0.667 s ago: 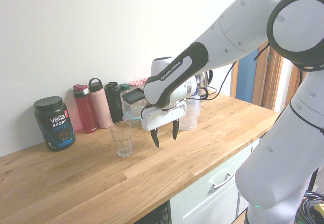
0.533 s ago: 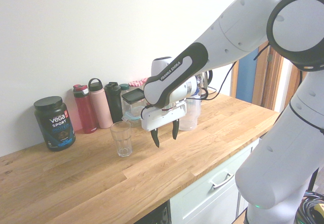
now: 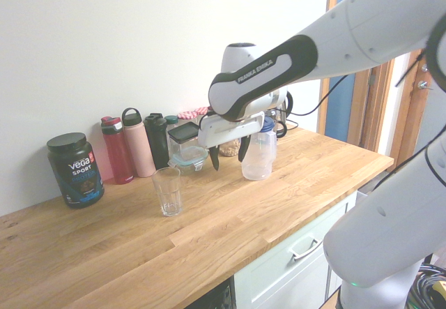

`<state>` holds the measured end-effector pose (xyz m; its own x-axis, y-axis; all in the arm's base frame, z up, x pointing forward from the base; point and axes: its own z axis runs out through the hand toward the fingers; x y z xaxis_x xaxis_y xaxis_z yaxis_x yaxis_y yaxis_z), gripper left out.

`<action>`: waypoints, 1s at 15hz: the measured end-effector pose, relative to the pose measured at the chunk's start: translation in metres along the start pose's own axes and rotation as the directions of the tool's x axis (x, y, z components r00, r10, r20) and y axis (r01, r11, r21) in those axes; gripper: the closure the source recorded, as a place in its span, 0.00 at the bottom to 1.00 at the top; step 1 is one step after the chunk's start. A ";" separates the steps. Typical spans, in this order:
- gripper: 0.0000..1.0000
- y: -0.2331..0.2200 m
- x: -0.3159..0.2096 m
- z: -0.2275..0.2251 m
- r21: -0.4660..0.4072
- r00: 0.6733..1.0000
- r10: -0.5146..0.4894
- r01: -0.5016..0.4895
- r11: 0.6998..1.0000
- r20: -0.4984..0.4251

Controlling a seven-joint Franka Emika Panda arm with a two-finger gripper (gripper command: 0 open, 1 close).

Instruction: Pour me some water

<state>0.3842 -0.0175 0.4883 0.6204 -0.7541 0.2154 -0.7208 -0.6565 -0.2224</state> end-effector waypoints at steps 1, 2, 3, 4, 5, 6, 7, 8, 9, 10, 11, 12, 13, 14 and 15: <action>0.00 0.014 0.000 -0.013 0.021 1.000 0.006 -0.005 1.000 -0.024; 0.00 0.031 0.000 -0.023 0.037 0.999 0.014 -0.013 0.999 -0.046; 0.00 0.049 0.000 -0.030 0.052 0.997 0.024 -0.020 0.998 -0.067; 0.00 0.067 0.000 -0.036 0.070 0.995 0.037 -0.031 0.997 -0.088; 0.00 0.086 0.002 -0.043 0.088 0.993 0.050 -0.041 0.995 -0.106; 0.00 0.101 0.005 -0.051 0.107 0.990 0.059 -0.045 0.993 -0.125; 0.00 0.113 0.011 -0.062 0.126 0.987 0.064 -0.045 0.991 -0.148; 0.00 0.125 0.017 -0.070 0.140 0.984 0.067 -0.044 0.989 -0.164; 0.00 0.136 0.023 -0.072 0.144 0.983 0.066 -0.041 0.989 -0.173; 0.00 0.145 0.029 -0.073 0.144 0.981 0.060 -0.034 0.989 -0.182; 0.00 0.152 0.035 -0.071 0.142 0.980 0.050 -0.023 0.990 -0.193; 0.00 0.155 0.040 -0.067 0.141 0.978 0.037 -0.008 0.990 -0.204; 0.00 0.154 0.046 -0.062 0.140 0.976 0.029 0.002 0.990 -0.216; 0.00 0.152 0.051 -0.053 0.141 0.976 0.029 0.002 0.990 -0.218; 0.00 0.149 0.055 -0.044 0.142 0.977 0.031 -0.001 0.990 -0.212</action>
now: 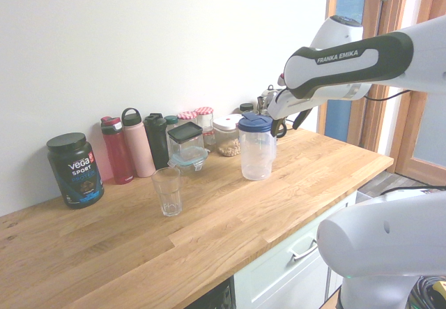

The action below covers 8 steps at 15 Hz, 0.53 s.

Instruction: Pour me some water

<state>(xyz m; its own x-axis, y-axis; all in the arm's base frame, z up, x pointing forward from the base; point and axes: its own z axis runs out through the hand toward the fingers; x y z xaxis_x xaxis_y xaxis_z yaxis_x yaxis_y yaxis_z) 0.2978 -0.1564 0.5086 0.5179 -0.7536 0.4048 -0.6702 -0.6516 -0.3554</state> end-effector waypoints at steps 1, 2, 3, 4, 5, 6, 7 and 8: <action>0.00 -0.001 0.002 0.012 -0.002 1.000 0.004 -0.004 1.000 0.005; 0.00 -0.003 0.005 0.024 -0.007 1.000 0.008 -0.008 1.000 0.007; 0.00 -0.005 0.008 0.035 -0.012 1.000 0.011 -0.011 1.000 0.008; 1.00 -0.006 0.012 0.044 -0.020 1.000 0.012 -0.012 1.000 0.007; 1.00 -0.008 0.016 0.053 -0.027 1.000 0.009 -0.009 1.000 0.004; 1.00 -0.010 0.019 0.061 -0.033 1.000 0.006 -0.006 0.999 0.000; 1.00 -0.012 0.021 0.069 -0.039 1.000 0.004 -0.004 0.999 0.000; 1.00 -0.014 0.023 0.075 -0.042 1.000 0.004 -0.004 0.999 0.001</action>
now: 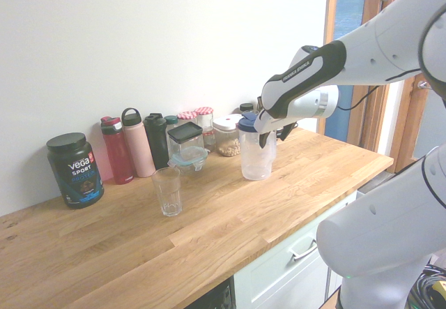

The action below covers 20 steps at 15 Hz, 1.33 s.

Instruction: Pour me some water

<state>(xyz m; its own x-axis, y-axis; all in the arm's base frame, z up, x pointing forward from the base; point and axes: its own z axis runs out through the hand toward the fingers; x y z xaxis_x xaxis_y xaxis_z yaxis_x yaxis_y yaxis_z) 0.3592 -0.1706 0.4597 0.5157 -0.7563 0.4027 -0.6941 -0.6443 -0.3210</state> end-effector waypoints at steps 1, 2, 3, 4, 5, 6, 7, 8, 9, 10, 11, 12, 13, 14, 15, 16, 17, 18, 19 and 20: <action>1.00 -0.002 0.002 0.006 -0.001 1.000 0.005 -0.005 1.000 0.001; 1.00 -0.004 0.005 0.010 -0.002 1.000 0.009 -0.009 1.000 0.001; 1.00 -0.006 0.007 0.015 -0.004 1.000 0.013 -0.013 1.000 0.007; 1.00 -0.007 0.010 0.017 -0.004 1.000 0.020 -0.020 1.000 0.010; 1.00 -0.008 0.012 0.020 -0.004 1.000 0.024 -0.024 1.000 0.013; 1.00 -0.009 0.013 0.021 -0.004 1.000 0.026 -0.026 1.000 0.014; 1.00 -0.010 0.012 0.023 -0.005 1.000 0.026 -0.026 1.000 0.015; 1.00 -0.011 0.012 0.025 -0.006 1.000 0.025 -0.025 1.000 0.015; 1.00 -0.012 0.011 0.026 -0.007 1.000 0.025 -0.025 1.000 0.016; 1.00 -0.013 0.010 0.028 -0.009 1.000 0.025 -0.025 1.000 0.018; 1.00 -0.013 0.009 0.028 -0.009 1.000 0.025 -0.025 1.000 0.018; 1.00 -0.014 0.009 0.028 -0.009 1.000 0.024 -0.024 1.000 0.019; 1.00 -0.015 0.009 0.028 -0.009 1.000 0.023 -0.023 1.000 0.019; 1.00 -0.017 0.008 0.028 -0.008 1.000 0.023 -0.022 1.000 0.018; 1.00 -0.018 0.008 0.028 -0.008 1.000 0.021 -0.021 1.000 0.018; 1.00 -0.018 0.008 0.028 -0.008 1.000 0.021 -0.021 1.000 0.019; 1.00 -0.018 0.008 0.028 -0.009 1.000 0.022 -0.022 1.000 0.019; 1.00 -0.017 0.008 0.028 -0.009 1.000 0.023 -0.023 1.000 0.018; 1.00 -0.017 0.009 0.028 -0.009 1.000 0.024 -0.024 1.000 0.017; 1.00 -0.017 0.009 0.028 -0.009 1.000 0.024 -0.024 1.000 0.017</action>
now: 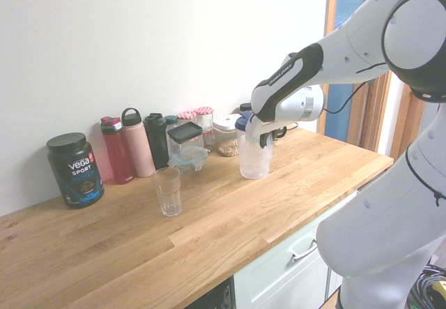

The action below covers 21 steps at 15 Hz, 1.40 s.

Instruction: Pour me some water

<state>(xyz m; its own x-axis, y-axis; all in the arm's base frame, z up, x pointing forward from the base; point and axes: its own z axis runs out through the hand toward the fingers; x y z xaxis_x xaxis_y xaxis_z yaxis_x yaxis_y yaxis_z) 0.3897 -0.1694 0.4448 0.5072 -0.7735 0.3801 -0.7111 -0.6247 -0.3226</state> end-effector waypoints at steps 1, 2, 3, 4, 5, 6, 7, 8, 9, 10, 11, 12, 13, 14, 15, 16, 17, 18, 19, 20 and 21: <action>1.00 0.000 0.001 0.000 0.000 1.000 0.001 -0.001 1.000 -0.001; 1.00 0.001 0.001 -0.002 -0.001 1.000 0.002 -0.002 1.000 -0.002; 1.00 0.003 0.002 -0.006 0.000 1.000 -0.001 0.001 1.000 0.000; 1.00 0.005 0.004 -0.016 0.004 1.000 -0.010 0.010 1.000 0.006; 1.00 0.007 0.004 -0.033 0.014 1.000 -0.028 0.028 1.000 0.009; 1.00 0.010 0.003 -0.053 0.028 0.999 -0.052 0.052 0.998 0.013; 1.00 0.010 0.000 -0.075 0.039 0.996 -0.082 0.081 0.996 0.020; 1.00 0.008 -0.005 -0.094 0.045 0.992 -0.124 0.123 0.991 0.030; 1.00 0.004 -0.011 -0.110 0.052 0.983 -0.178 0.176 0.983 0.039; 1.00 -0.005 -0.018 -0.119 0.064 0.971 -0.235 0.232 0.971 0.046; 1.00 -0.015 -0.023 -0.123 0.076 0.955 -0.292 0.287 0.955 0.058; 1.00 -0.027 -0.027 -0.126 0.088 0.935 -0.348 0.342 0.936 0.073; 1.00 -0.041 -0.029 -0.129 0.102 0.911 -0.402 0.393 0.914 0.090; 1.00 -0.057 -0.032 -0.132 0.114 0.884 -0.454 0.443 0.889 0.109; 1.00 -0.076 -0.035 -0.134 0.124 0.854 -0.505 0.491 0.862 0.129; 1.00 -0.095 -0.036 -0.134 0.133 0.820 -0.550 0.534 0.835 0.157; 1.00 -0.111 -0.034 -0.132 0.142 0.785 -0.589 0.572 0.808 0.191; 1.00 -0.126 -0.030 -0.130 0.148 0.755 -0.616 0.599 0.787 0.223; 1.00 -0.141 -0.024 -0.125 0.154 0.724 -0.641 0.624 0.766 0.255; 1.00 -0.157 -0.020 -0.120 0.159 0.688 -0.667 0.653 0.741 0.286; 1.00 -0.173 -0.018 -0.114 0.153 0.651 -0.694 0.686 0.712 0.309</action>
<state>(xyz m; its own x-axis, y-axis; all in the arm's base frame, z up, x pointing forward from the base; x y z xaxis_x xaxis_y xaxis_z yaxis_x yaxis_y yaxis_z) 0.4483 -0.0356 0.5930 0.9738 -0.1030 0.2029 -0.0836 -0.9913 -0.1021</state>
